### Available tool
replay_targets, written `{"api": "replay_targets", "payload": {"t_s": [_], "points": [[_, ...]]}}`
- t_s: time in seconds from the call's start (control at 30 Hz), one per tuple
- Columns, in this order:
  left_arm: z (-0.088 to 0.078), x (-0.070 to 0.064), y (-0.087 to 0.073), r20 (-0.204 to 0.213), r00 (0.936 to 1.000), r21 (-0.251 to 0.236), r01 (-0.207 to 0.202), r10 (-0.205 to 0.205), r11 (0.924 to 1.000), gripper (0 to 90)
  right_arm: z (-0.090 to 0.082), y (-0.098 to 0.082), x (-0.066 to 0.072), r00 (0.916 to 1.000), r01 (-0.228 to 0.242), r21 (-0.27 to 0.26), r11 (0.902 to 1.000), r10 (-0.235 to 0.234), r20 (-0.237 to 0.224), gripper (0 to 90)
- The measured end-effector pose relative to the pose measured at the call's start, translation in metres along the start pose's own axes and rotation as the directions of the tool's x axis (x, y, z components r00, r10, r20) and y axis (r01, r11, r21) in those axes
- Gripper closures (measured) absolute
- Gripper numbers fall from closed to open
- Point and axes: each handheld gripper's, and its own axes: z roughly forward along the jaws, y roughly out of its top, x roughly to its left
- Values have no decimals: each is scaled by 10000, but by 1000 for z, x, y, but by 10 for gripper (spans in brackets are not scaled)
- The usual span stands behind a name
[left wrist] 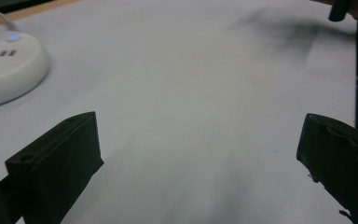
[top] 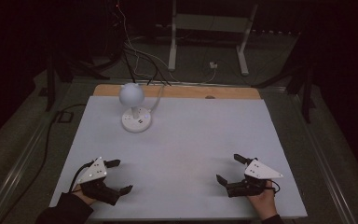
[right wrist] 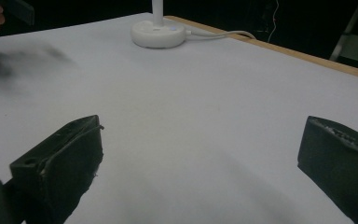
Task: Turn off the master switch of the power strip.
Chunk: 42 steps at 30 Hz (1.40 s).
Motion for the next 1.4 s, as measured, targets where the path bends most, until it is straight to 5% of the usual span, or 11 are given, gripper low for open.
{"api": "replay_targets", "payload": {"t_s": [0.53, 1.4], "points": [[6, -3, 24, 529, 9986, 24, -98, 97, 9999, 2, -1, 1, 0, 10000, 10, -49, 10000, -10, 27, 0], [30, 12, 73, -90, 9999, -369, -107, 103, 9993, 3, -1, 1, 2, 10000, 68, -99, 9999, -68, 18, 0]]}}
